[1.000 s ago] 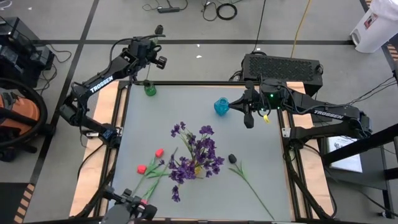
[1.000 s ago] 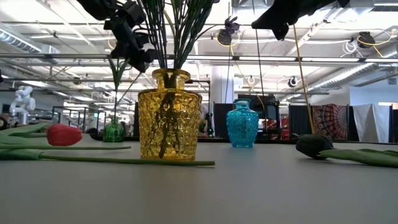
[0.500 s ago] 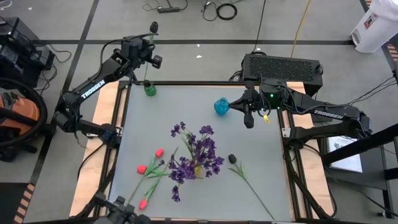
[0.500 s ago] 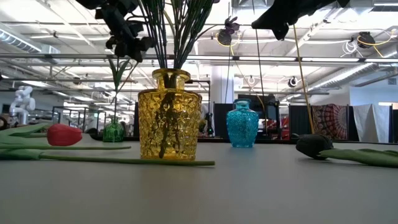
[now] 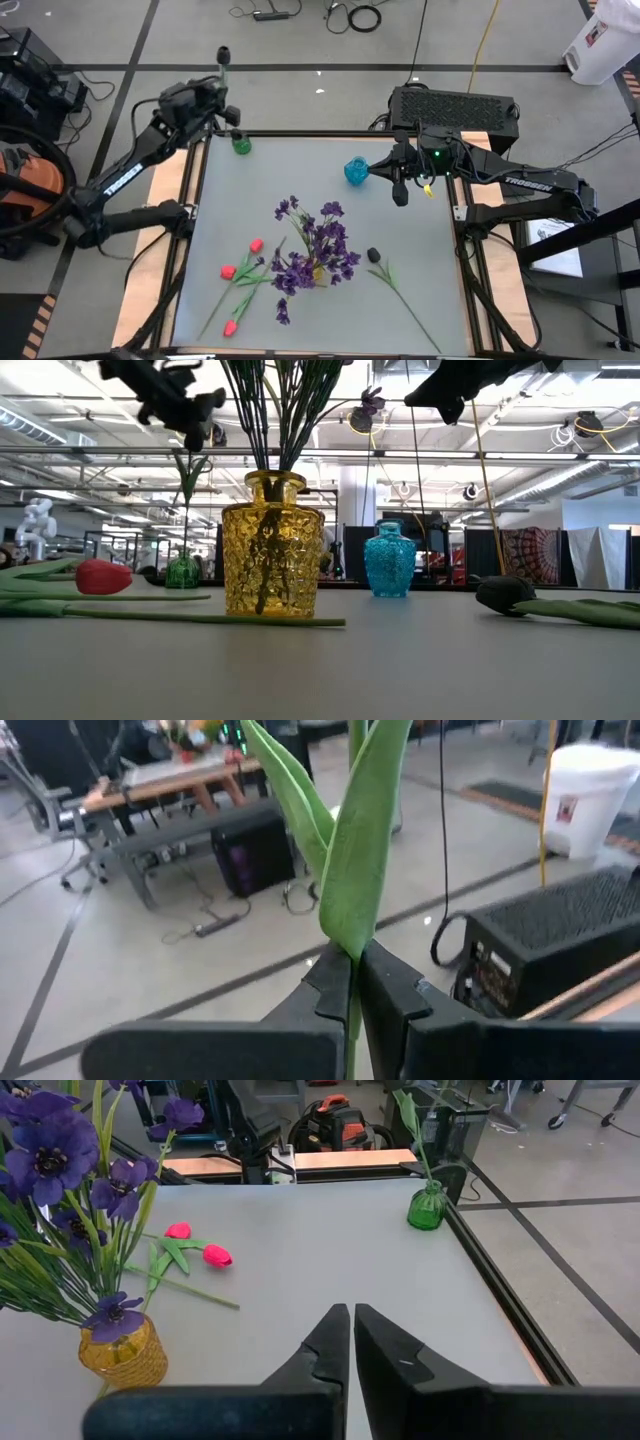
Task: Sort flowers into vase by color
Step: Put the bottom black flower into the green vase
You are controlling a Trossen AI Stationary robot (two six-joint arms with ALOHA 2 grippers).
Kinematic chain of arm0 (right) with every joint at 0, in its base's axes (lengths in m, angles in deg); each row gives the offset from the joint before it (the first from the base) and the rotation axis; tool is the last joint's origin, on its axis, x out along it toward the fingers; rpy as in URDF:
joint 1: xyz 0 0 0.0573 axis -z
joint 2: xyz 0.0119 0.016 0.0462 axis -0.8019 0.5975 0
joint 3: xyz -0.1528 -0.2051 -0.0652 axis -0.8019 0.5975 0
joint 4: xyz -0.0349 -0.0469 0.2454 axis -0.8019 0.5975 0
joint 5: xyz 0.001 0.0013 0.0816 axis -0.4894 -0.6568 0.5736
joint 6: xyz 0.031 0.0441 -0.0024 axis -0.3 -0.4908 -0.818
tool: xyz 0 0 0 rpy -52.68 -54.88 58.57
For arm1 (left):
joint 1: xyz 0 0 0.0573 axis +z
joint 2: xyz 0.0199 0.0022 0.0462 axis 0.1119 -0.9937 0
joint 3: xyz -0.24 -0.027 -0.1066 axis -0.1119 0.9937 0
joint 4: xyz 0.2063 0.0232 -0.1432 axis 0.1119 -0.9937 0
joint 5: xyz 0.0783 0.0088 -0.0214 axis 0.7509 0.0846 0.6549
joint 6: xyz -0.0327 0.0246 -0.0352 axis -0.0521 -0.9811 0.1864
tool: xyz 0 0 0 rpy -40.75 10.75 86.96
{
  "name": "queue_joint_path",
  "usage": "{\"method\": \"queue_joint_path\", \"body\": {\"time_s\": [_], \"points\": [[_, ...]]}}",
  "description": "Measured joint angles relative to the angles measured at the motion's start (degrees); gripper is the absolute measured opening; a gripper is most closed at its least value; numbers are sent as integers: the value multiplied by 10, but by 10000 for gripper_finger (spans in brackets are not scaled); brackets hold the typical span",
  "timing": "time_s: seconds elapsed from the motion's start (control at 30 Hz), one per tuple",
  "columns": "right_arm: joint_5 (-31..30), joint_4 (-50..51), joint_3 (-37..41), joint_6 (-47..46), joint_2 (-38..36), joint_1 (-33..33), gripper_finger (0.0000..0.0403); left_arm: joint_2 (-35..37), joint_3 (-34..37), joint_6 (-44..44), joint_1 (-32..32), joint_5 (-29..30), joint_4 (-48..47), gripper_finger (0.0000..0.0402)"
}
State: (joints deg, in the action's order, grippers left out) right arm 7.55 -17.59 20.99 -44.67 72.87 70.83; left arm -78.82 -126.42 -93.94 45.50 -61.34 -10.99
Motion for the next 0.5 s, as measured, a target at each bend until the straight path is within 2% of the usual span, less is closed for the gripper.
{"method": "queue_joint_path", "body": {"time_s": [0.2,0.3,0.5], "points": [[0,0,0,0,0,0,13,83,79,1,0,-4,52,15],[0,0,0,0,0,0,13,112,121,2,0,-8,106,15],[0,0,0,0,0,0,13,126,177,6,0,-8,199,15]]}}
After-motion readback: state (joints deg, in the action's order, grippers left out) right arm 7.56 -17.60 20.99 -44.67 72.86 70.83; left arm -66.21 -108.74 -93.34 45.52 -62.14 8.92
